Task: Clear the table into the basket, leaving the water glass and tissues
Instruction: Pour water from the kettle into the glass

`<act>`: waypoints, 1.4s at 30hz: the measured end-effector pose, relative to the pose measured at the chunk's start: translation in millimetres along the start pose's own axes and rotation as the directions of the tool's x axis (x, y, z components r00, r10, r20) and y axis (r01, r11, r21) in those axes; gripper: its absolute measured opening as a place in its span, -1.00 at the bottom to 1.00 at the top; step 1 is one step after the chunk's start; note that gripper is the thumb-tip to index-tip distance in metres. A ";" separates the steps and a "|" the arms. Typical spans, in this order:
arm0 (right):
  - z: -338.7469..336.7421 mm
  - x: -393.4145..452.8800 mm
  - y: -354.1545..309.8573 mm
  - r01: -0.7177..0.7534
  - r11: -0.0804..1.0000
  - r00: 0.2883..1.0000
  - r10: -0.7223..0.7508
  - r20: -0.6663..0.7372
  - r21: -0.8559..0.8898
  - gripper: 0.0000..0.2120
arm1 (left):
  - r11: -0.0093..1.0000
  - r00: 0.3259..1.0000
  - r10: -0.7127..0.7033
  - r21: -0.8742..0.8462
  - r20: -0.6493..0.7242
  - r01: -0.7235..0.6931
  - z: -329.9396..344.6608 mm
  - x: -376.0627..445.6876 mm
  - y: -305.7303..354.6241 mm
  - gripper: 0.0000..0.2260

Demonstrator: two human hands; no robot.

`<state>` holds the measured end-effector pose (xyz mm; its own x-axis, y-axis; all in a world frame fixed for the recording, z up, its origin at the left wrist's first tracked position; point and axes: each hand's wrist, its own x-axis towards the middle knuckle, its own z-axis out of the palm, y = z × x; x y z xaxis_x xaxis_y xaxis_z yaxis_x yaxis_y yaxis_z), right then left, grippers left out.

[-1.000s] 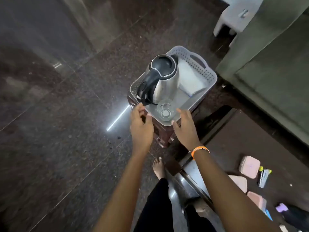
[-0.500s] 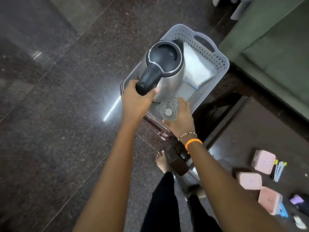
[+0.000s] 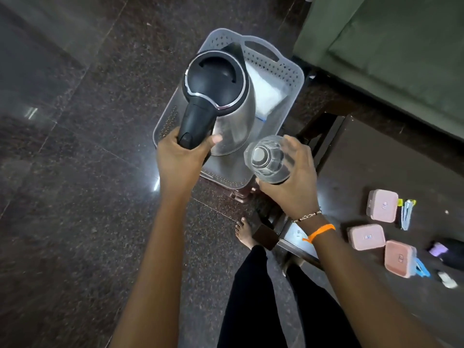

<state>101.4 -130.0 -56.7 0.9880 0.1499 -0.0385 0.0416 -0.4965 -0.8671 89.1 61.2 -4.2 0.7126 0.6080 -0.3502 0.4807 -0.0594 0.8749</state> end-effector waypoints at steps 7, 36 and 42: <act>-87.3 -26.9 24.4 -0.032 0.999 0.996 0.029 -0.080 -0.034 -0.19 | 0.994 0.996 0.066 0.078 0.054 -0.071 14.1 -76.3 15.9 -0.74; -147.2 -43.7 251.0 -0.104 0.969 0.911 0.182 0.369 -0.222 -0.08 | 0.869 0.967 -0.116 0.495 0.227 -0.012 137.7 -236.0 -78.8 -0.43; -158.2 -43.3 257.8 -0.112 0.986 0.900 0.152 0.408 -0.120 -0.12 | 0.920 0.942 -0.157 0.390 0.295 0.031 144.2 -238.0 -70.4 -0.66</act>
<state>92.9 -399.8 -199.9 0.8346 0.4088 -0.3691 -0.0515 -0.6093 -0.7912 -40.7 -193.5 -30.7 0.7468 0.3485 -0.5664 0.6640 -0.3445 0.6636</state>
